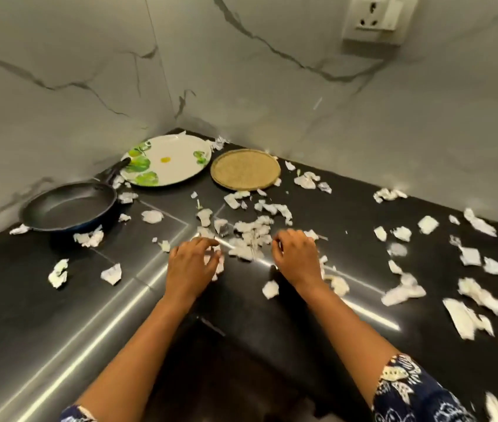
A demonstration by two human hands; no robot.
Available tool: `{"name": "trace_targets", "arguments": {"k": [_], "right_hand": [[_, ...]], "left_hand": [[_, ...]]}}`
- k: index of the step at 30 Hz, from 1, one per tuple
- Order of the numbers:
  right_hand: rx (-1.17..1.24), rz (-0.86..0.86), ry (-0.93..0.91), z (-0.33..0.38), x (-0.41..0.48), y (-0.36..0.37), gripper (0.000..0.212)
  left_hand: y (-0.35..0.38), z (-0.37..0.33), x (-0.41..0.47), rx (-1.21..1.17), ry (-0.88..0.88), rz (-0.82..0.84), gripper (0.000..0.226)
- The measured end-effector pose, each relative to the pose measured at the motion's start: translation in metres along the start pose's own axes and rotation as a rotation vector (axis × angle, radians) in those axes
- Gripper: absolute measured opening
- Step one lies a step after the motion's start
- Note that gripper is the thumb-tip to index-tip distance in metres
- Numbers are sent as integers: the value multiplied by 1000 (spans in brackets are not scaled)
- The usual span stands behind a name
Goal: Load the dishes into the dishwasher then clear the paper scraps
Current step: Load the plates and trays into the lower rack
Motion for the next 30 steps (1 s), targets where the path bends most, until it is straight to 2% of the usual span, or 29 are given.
{"name": "trace_targets", "arguments": {"k": [3, 6, 11, 15, 19, 24, 26, 28, 30], "right_hand": [[115, 55, 76, -21, 87, 16, 14], [211, 219, 234, -56, 158, 55, 26], [132, 340, 320, -86, 226, 101, 44], [119, 335, 403, -100, 249, 118, 48], [209, 260, 519, -106, 260, 119, 46], [633, 100, 896, -132, 242, 121, 46], [821, 69, 973, -131, 238, 117, 40], [941, 39, 982, -124, 237, 105, 30], [1062, 15, 963, -113, 237, 93, 32]], "left_hand": [[15, 25, 70, -72, -157, 76, 32], [34, 39, 128, -262, -297, 160, 39], [72, 49, 202, -456, -458, 268, 51], [97, 45, 239, -603, -504, 287, 54], [109, 49, 253, -772, -610, 202, 53], [109, 62, 248, -1095, -752, 40, 61], [104, 61, 249, -1219, -810, 31, 64], [93, 58, 250, -1269, -800, 69, 51], [74, 55, 250, -1307, -742, 70, 32]]}}
Point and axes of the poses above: each hand's wrist, its own x-axis towards the middle knuckle, its own y-axis out of the palm, z = x × y, the point moved 8 cm from there along x, towards the middle knuckle, and after that the axes turned 2 degrees about z, right-handed, at the moved point
